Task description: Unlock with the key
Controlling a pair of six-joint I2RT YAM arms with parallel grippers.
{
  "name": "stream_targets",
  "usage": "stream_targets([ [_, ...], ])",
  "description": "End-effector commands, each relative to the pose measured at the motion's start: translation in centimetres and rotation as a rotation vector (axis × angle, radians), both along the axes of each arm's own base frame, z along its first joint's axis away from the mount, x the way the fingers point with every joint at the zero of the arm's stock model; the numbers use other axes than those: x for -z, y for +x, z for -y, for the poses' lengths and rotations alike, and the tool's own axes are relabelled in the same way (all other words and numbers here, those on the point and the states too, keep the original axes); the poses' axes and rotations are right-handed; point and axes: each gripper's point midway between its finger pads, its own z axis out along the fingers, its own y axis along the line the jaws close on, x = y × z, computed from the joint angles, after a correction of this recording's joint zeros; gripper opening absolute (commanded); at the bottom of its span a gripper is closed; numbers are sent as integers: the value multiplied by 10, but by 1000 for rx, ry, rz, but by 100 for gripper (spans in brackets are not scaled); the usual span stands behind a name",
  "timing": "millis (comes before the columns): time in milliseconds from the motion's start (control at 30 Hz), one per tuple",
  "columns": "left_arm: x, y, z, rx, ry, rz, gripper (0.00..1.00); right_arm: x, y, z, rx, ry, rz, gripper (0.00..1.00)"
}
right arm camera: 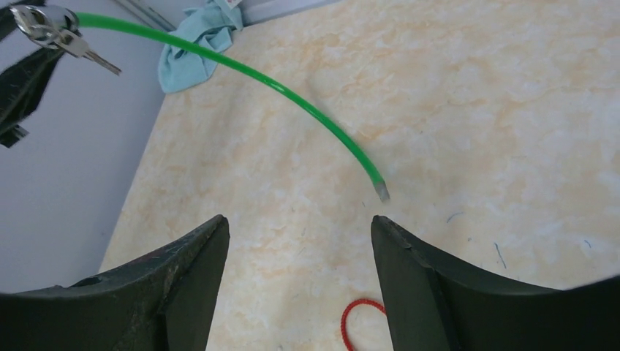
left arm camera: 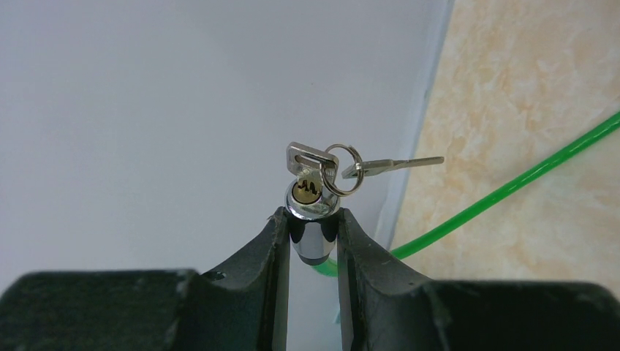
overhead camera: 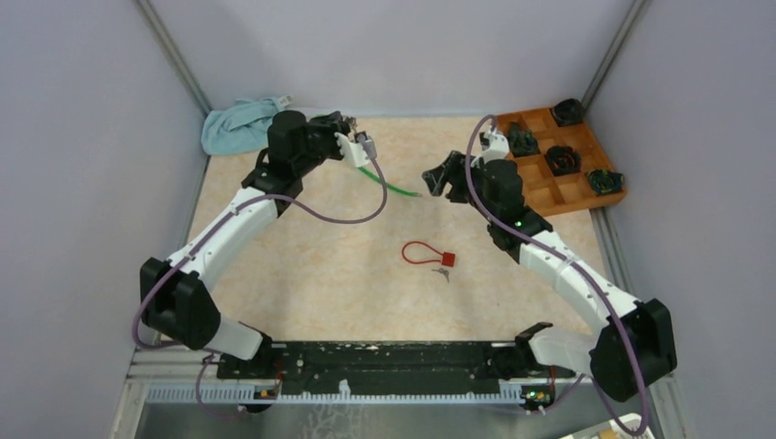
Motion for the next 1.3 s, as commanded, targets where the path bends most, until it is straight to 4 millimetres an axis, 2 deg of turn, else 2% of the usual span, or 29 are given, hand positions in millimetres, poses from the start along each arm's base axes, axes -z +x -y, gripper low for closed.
stream_targets([
  [0,-52,-9,-10,11,59,198,0,-1,-9,12,24,17,-6,71],
  [33,-56,-17,-13,15,71,215,0,0,-11,15,29,15,-11,71],
  [100,-52,-35,-17,37,76,195,0,3,-14,17,29,12,-19,70],
  [167,-19,-61,-20,92,111,83,0,7,-17,17,23,11,-28,70],
  [333,97,-149,-35,255,249,-220,10,14,-21,16,13,14,-67,70],
  [400,129,-177,-40,308,290,-275,15,18,-23,15,11,14,-89,70],
  [500,156,-207,-39,373,324,-333,18,24,-27,15,5,13,-120,70],
  [600,176,-226,-31,422,328,-425,21,34,-32,15,5,19,-155,70],
  [700,204,-246,-24,462,365,-547,23,46,-38,18,14,18,-192,71],
  [867,243,-266,-10,485,420,-666,29,64,-51,30,50,1,-237,71],
  [967,259,-251,-8,407,436,-699,35,75,-60,38,71,-20,-260,71],
  [1033,269,-239,-11,334,455,-724,48,82,-65,41,75,-29,-275,71],
  [1167,277,-230,-12,259,469,-800,65,92,-74,44,73,-40,-304,71],
  [1200,276,-229,-9,259,462,-808,77,95,-75,45,73,-45,-312,70],
  [1233,273,-228,-7,266,453,-807,98,99,-76,45,75,-49,-324,69],
  [1267,269,-227,-4,274,441,-803,99,102,-78,46,75,-51,-333,68],
])
